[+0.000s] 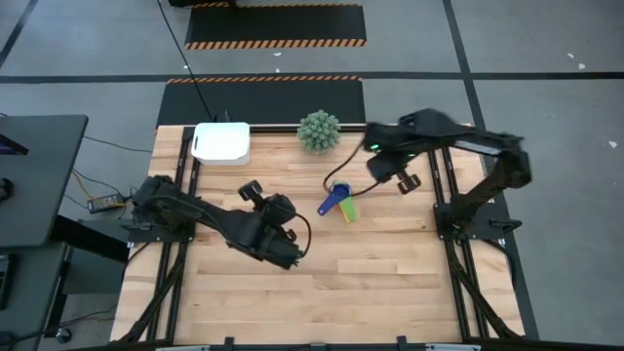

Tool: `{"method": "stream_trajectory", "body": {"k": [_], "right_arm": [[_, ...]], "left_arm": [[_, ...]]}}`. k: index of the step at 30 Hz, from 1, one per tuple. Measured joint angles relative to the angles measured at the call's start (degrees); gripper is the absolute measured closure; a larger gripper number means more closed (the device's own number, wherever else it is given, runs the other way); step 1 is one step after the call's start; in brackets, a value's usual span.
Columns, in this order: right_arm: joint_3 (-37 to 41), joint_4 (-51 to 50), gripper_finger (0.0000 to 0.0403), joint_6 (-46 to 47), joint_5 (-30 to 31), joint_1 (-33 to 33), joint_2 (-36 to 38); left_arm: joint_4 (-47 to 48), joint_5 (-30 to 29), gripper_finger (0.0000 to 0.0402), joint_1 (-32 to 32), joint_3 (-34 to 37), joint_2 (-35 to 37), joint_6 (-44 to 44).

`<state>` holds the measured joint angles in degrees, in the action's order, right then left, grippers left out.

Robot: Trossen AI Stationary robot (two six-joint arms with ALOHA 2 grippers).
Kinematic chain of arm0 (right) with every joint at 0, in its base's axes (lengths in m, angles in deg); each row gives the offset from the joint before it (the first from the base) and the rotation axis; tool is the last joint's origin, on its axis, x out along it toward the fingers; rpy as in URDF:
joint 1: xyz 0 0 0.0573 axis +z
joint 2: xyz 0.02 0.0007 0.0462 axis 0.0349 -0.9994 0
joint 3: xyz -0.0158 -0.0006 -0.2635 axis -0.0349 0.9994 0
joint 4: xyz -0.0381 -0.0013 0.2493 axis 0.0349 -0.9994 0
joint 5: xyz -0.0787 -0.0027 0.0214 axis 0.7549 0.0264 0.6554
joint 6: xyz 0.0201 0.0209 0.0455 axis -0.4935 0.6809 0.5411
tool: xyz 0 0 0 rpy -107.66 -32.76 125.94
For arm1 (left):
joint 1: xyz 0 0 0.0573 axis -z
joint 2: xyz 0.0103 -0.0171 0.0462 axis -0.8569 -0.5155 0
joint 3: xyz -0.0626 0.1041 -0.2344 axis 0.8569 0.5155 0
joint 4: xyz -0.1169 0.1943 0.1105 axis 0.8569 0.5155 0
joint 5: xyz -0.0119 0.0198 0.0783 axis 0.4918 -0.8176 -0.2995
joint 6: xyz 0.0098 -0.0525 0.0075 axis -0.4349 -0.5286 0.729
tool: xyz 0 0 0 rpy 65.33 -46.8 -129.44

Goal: Nest measuring cups in basket
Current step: Stack the violet measuring cup on top of the green measuring cup

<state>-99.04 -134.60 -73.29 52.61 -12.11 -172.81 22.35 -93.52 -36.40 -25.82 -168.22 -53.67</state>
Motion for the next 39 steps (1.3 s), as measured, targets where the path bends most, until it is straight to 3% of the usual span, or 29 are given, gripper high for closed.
{"method": "stream_trajectory", "body": {"k": [6,13,18,23,27,33,39], "right_arm": [[0.00,5.25,0.0402,15.03,-4.93,2.00,11.64],[6.85,14.58,0.0402,23.30,-4.92,6.12,23.81],[18.14,20.98,0.0402,25.23,-2.11,7.62,32.54],[32.44,33.77,0.0402,27.35,-2.00,7.65,39.66],[43.56,45.52,0.0402,32.37,-2.00,7.54,41.20],[57.02,57.07,0.0403,44.66,-1.42,5.46,39.27],[66.14,65.98,0.0403,53.27,-0.81,2.14,35.71]], "left_arm": [[-0.04,-2.38,0.0401,-0.51,0.97,3.24,3.11],[-2.26,1.84,0.0401,-2.59,11.03,6.38,4.36],[-17.48,4.19,0.0401,-5.41,19.32,11.38,11.00],[-41.71,16.15,0.0401,-12.23,26.83,13.99,26.94],[-54.22,24.77,0.0401,-19.01,29.68,12.89,33.74],[-63.89,31.69,0.0401,-27.39,30.95,10.46,36.50],[-66.86,41.47,0.0401,-30.97,30.91,5.20,37.39]]}}
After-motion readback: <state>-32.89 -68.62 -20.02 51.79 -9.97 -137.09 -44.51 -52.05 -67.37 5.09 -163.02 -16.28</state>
